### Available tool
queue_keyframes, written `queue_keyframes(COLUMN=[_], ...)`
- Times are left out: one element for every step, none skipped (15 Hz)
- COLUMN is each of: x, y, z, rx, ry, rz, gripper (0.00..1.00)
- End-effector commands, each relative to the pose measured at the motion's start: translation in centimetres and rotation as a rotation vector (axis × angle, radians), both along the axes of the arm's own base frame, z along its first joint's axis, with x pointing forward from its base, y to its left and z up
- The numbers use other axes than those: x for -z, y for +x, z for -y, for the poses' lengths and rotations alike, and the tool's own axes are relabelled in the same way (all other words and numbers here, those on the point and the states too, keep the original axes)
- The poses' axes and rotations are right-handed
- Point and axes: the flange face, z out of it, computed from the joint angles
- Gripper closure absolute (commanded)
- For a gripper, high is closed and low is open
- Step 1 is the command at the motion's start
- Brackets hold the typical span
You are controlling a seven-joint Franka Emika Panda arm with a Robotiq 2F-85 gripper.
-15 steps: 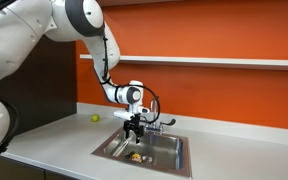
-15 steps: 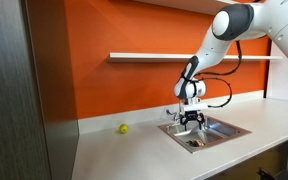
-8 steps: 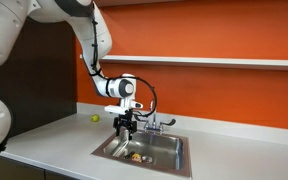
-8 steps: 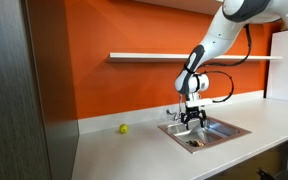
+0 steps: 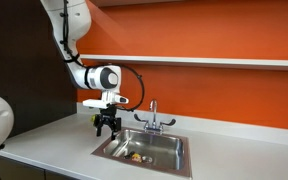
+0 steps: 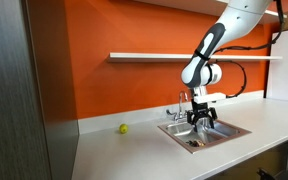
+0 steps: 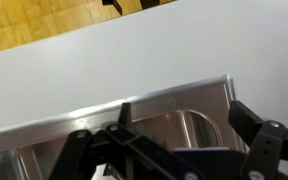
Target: Pick up the object from the counter and put it in the sink
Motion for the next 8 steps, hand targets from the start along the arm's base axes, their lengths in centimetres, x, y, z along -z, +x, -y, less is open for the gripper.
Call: queue_keyframes(x=[-2.4, -2.7, -3.1, -3.5, -3.8, -4.2, -4.5, -3.2], y=[-4.9, -5.8, -6.6, -7.3, -7.9, -8.4, -8.9, -7.1], z=[-1.3, -1.4, -1.5, -1.7, -1.8, -1.9, -2.0, -1.9], rx=[0.001, 0.003, 0.003, 0.004, 0.007, 0.014, 0.018, 0.0], ry=[-0.021, -0.022, -0.026, -0.025, -0.028, -0.029, -0.034, -0.002], rz=[-0.02, -0.023, -0.024, -0.024, -0.024, -0.024, -0.022, -0.03], gripper=[0.0, 0.0, 0.0, 0.0, 0.0, 0.0, 0.0, 0.0])
